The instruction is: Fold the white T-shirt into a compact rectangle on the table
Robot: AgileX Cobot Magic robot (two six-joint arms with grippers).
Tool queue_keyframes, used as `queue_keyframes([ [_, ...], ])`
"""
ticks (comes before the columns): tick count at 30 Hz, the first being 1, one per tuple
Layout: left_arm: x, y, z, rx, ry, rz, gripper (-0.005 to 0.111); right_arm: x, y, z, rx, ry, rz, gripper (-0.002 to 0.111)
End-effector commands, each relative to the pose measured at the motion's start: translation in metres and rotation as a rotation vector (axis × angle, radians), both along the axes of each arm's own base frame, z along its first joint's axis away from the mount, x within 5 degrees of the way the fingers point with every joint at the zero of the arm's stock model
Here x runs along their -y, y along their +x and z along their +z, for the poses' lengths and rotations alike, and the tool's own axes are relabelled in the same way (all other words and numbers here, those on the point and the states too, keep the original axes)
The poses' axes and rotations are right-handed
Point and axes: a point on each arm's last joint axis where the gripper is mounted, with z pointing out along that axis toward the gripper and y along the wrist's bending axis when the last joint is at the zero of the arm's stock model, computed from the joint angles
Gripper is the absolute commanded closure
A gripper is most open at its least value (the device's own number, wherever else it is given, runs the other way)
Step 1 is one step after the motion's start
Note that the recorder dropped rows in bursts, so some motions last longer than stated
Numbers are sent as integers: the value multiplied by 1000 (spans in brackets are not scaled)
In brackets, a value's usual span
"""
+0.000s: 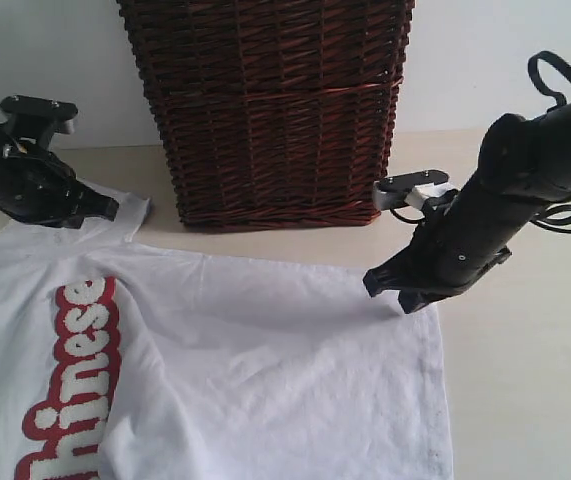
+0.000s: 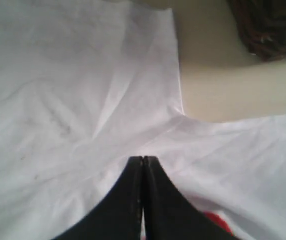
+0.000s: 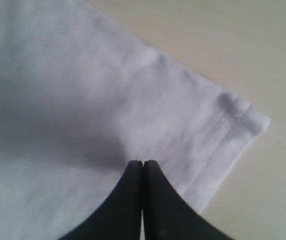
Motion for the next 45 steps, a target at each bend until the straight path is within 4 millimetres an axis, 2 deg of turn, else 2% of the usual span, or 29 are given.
queue_keyframes([
  [1,-13,38,-21,-31,3,40,107,2,1,-18,-26,-36,-11,108],
  [4,-32,61,-44,-121,10,85,107,6,10,-31,-40,-117,-11,108],
  [8,-42,76,-42,-106,29,73,107,24,37,-23,32,-332,-42,108],
  [10,-42,78,-39,-103,45,42,107,33,55,-16,75,-362,-67,108],
  [13,-36,66,-43,-225,103,-94,107,47,82,-8,124,-353,-115,108],
  [16,-32,44,-41,-450,127,-198,107,63,100,-17,82,-389,-133,108],
  [19,-33,27,-17,-456,113,-180,107,64,102,-8,71,-381,-137,108],
  [20,-33,21,-1,-392,108,-153,107,59,101,10,104,-324,-141,108],
  [21,-33,12,16,-317,87,-121,107,53,99,34,150,-265,-127,108],
  [23,-31,-6,42,-244,34,-97,107,46,88,67,209,-167,-126,108],
  [24,-30,-13,48,-241,3,-84,107,44,81,77,226,-126,-133,108],
  [25,-26,-27,53,-266,-58,-68,107,43,65,89,249,-66,-142,108],
  [26,-24,-35,53,-299,-76,-69,107,41,56,93,248,-20,-156,108],
  [27,-19,-52,47,-380,-80,-91,107,40,37,98,237,27,-158,108],
  [28,-17,-62,41,-426,-75,-101,107,41,26,96,218,36,-148,108],
  [29,-14,-80,27,-500,-67,-114,107,41,7,91,177,36,-142,108],
  [31,-11,-98,11,-547,-57,-125,107,37,-14,81,128,21,-114,108],
  [36,-3,-130,-20,-621,-44,-136,107,16,-58,52,21,-13,-11,108],
  [40,-2,-139,-31,-623,-39,-101,107,8,-76,23,-34,-39,10,108],
  [45,-6,-143,-38,-623,-3,-56,107,13,-80,-10,-123,-103,3,108],
])
